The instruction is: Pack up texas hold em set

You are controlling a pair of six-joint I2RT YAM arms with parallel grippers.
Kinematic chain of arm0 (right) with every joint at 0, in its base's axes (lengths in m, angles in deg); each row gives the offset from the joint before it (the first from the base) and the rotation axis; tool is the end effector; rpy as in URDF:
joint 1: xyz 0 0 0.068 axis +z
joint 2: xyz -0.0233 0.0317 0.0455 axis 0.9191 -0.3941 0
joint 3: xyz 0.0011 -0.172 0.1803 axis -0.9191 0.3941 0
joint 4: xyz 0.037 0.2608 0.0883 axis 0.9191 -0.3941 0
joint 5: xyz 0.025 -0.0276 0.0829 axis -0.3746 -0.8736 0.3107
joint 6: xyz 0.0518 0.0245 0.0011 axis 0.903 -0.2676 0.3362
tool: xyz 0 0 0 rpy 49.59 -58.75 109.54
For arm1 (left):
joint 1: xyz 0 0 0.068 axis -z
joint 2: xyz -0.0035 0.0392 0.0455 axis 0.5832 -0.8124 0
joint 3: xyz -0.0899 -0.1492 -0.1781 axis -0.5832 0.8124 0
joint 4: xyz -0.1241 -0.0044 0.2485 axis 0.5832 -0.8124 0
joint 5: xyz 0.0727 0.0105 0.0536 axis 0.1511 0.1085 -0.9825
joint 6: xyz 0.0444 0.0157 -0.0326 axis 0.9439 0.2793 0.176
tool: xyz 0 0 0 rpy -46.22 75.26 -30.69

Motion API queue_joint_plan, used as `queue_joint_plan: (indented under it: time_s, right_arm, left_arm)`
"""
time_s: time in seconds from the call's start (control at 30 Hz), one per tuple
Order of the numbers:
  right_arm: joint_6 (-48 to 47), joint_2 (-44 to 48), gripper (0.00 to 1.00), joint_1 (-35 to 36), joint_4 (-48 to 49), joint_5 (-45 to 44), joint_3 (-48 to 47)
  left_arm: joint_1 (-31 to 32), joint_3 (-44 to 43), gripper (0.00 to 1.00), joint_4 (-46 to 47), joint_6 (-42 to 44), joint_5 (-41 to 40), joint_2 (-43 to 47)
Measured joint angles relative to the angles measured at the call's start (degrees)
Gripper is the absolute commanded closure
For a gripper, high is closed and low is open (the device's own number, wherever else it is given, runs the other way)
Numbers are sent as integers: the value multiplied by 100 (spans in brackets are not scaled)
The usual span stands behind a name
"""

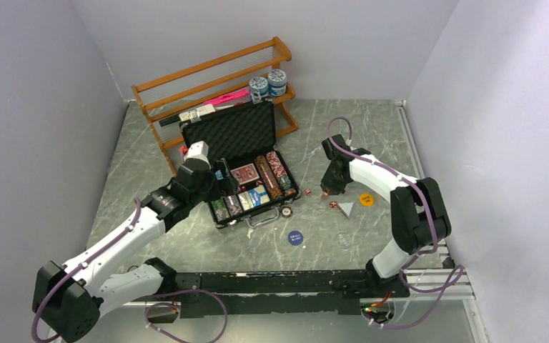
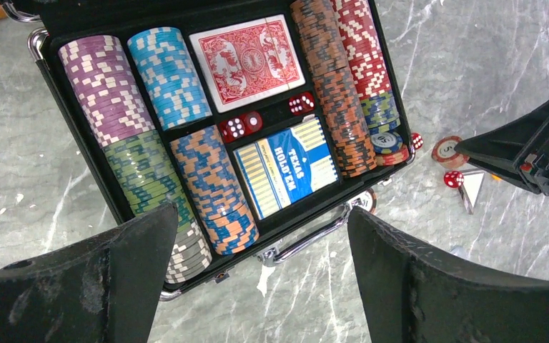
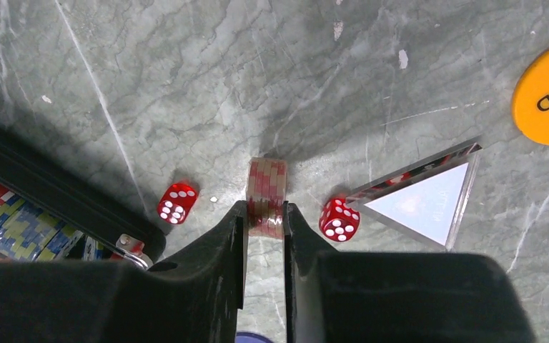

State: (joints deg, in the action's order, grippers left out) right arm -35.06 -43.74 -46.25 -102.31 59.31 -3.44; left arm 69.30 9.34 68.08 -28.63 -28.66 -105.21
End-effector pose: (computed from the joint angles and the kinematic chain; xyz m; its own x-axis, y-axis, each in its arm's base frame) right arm 0.3016 0.1056 0.1481 -0.7969 0.5000 -0.3390 0.4811 0.8647 0.1445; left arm 0.2134 -0.1336 0.2389 -0.6497 -0.3734 -0.6622 -0.0154 0.8773 -0.4796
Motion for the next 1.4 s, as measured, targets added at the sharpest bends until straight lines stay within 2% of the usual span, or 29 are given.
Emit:
queue_joint_plan:
  time_s: [0.33, 0.5, 0.7, 0.97, 1.2, 1.4]
  right_arm:
    - [74, 74, 89, 0, 13, 315, 0]
    - [2, 516, 89, 0, 138, 1117, 2]
    - [-138, 920, 89, 4, 857, 2332, 243]
    - [503, 946, 87, 2, 1676, 3427, 769]
    - [1327, 944, 86, 2, 2218, 3604, 1025]
    - [1799, 933, 86, 22, 2240, 3362, 1047]
  left_arm:
    - [0, 0, 7, -125, 2, -22, 57]
    - [0, 46, 7, -122, 0, -22, 186]
    - [0, 170, 7, -118, 0, -17, 225]
    - [0, 181, 8, -76, -2, -13, 225]
    - [0, 184, 8, -79, -11, -13, 232]
    - [0, 251, 8, -83, -22, -17, 295]
